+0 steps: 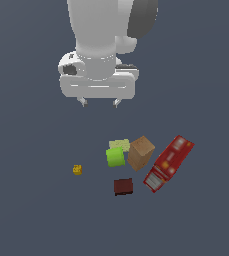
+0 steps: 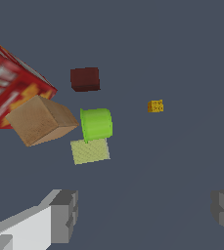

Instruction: Pick up a designated object from a clutter of objects.

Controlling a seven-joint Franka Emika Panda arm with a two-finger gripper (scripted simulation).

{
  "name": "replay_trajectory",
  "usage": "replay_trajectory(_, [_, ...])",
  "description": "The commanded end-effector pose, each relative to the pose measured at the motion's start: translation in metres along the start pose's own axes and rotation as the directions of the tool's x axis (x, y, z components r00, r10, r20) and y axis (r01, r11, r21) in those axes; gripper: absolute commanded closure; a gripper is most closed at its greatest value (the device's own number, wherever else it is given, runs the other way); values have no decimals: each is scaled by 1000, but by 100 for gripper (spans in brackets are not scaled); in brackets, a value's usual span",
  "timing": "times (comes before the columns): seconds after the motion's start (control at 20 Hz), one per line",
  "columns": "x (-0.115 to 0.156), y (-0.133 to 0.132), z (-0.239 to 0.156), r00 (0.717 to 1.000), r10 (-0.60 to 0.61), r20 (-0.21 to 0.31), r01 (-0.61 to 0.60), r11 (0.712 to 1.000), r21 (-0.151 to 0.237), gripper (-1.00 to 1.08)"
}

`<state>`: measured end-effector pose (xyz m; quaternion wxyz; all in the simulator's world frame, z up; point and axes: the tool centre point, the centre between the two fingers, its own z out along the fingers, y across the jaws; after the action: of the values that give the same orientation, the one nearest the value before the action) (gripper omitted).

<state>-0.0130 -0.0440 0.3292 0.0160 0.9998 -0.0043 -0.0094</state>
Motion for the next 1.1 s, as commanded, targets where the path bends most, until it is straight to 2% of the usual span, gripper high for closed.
replay_trajectory(0.0, [0, 0, 0, 1000, 0, 1, 0, 1000, 0, -92])
replay_trajectory(0.65, [22, -7, 15, 991, 133, 0, -133, 991, 9, -92])
replay_trajectory(1.05, [50, -16, 38, 952, 307, 3, -307, 952, 20, -92])
